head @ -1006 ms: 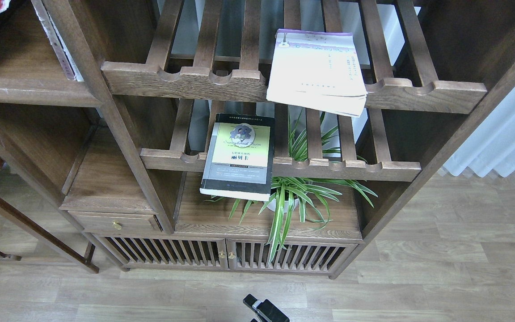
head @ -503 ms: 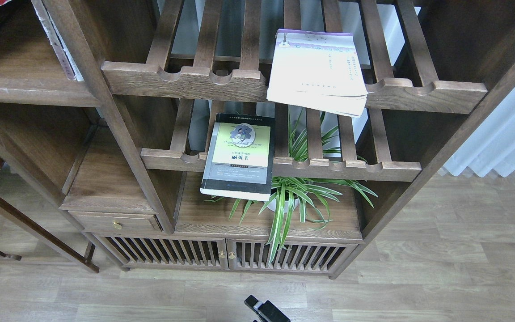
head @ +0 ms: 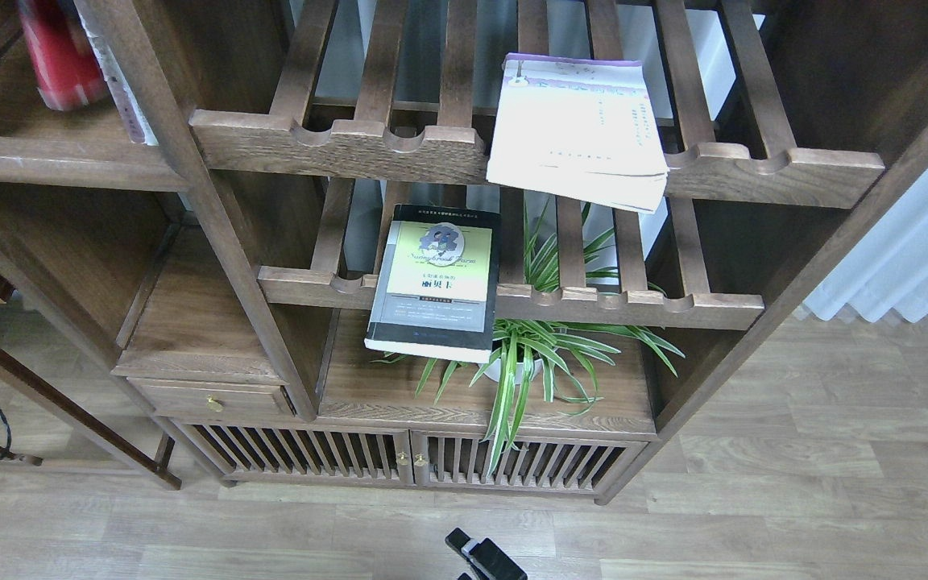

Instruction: Organize books on shelf

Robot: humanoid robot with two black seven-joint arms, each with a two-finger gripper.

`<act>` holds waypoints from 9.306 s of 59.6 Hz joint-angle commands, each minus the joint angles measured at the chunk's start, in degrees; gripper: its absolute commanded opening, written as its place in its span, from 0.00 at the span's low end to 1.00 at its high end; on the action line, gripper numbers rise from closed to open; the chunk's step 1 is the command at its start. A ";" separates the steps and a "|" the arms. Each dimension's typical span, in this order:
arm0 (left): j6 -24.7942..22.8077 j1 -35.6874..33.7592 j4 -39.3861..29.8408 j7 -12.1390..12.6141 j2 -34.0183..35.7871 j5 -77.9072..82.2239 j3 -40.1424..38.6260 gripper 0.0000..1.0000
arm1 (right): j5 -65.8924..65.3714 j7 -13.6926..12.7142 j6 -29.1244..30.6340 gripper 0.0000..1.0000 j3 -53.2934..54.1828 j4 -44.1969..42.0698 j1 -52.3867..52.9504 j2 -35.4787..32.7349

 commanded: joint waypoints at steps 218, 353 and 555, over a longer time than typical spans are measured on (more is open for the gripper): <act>-0.03 59.39 -7.68 0.46 -3.79 -27.04 -9.59 1.00 | 1.76 6.09 0.00 0.99 8.26 1.81 25.23 0.36; -0.03 48.05 -7.95 -0.07 -2.65 -66.85 49.73 0.97 | -2.11 -1.91 0.00 0.04 -8.35 0.66 13.90 0.36; -0.03 65.10 -31.85 10.74 19.94 -65.01 12.30 0.05 | -2.37 -3.41 0.00 0.99 -4.75 -1.01 9.06 0.36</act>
